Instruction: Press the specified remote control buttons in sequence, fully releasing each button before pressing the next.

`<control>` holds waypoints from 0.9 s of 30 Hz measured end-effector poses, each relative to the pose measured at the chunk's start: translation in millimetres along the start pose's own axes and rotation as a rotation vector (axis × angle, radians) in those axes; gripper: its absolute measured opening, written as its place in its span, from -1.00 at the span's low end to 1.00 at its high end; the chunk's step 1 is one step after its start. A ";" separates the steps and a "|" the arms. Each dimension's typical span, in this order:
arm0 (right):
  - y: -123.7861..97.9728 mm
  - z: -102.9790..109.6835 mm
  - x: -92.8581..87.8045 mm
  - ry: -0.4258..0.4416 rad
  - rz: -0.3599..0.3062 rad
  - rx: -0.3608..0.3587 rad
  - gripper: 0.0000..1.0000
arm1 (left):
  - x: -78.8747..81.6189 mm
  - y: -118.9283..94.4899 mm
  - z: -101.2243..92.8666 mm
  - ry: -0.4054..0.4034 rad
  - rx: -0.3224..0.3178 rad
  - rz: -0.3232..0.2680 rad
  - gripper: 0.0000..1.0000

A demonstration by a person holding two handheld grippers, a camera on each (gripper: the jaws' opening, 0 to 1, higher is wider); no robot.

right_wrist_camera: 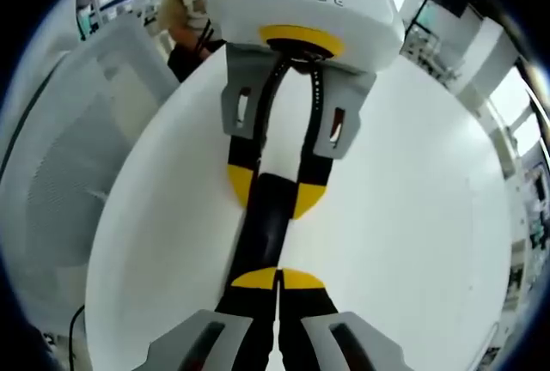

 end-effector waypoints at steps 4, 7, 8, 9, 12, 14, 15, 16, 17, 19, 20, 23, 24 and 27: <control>-2.2 2.0 0.5 0.005 -0.001 0.002 -1.00 | 0.3 0.1 -0.3 0.000 0.000 0.002 -0.53; -4.0 2.6 1.1 0.010 -0.003 0.001 -1.00 | 0.3 0.2 0.0 0.001 -0.001 0.002 -0.53; -4.6 3.0 1.2 0.012 -0.002 0.001 -1.00 | 0.3 0.3 0.0 0.001 -0.001 0.001 -0.53; -5.6 3.3 1.5 0.013 -0.003 -0.001 -1.00 | 0.3 0.2 0.0 0.000 -0.001 0.001 -0.53; -7.7 4.2 2.4 0.014 -0.004 -0.002 -1.00 | 0.3 0.3 0.1 0.002 -0.003 0.003 -0.53; -9.4 4.9 2.9 0.013 -0.002 -0.003 -1.00 | 0.3 0.2 0.0 0.004 -0.004 0.006 -0.53; -10.0 5.2 3.3 0.013 -0.002 -0.003 -1.00 | 0.4 0.2 0.0 0.005 -0.004 0.008 -0.53; -10.8 5.8 3.8 0.012 -0.002 -0.002 -1.00 | 0.4 0.2 0.0 0.007 -0.005 0.010 -0.53; -11.3 5.9 4.0 0.011 -0.002 -0.002 -1.00 | 0.4 0.2 0.0 0.007 -0.005 0.010 -0.53; -12.6 6.2 4.7 0.008 -0.002 -0.003 -1.00 | 0.2 0.2 -0.1 0.007 -0.004 0.010 -0.53; -13.0 6.5 5.0 0.007 -0.002 -0.002 -1.00 | 0.2 0.2 -0.1 0.006 -0.004 0.010 -0.53; -13.7 6.3 5.5 0.002 0.000 -0.004 -1.00 | 0.1 0.1 -0.1 0.006 -0.004 0.011 -0.53; -14.0 6.4 5.9 0.001 0.000 -0.004 -1.00 | 0.0 0.1 -0.2 0.006 -0.004 0.012 -0.53; -13.8 6.2 6.5 -0.001 0.001 -0.002 -1.00 | -0.1 0.0 -0.3 0.006 -0.003 0.012 -0.53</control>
Point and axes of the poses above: the point that each gripper's makers call its tool centre point, and the gripper's own axes: y roughly forward along the fingers, z roughly to its left, x roughly out of its top, the point moved 3 cm from there along -y, roughly backward along the fingers, and after that the axes turned 1 degree about -z, right-handed, at the moved point
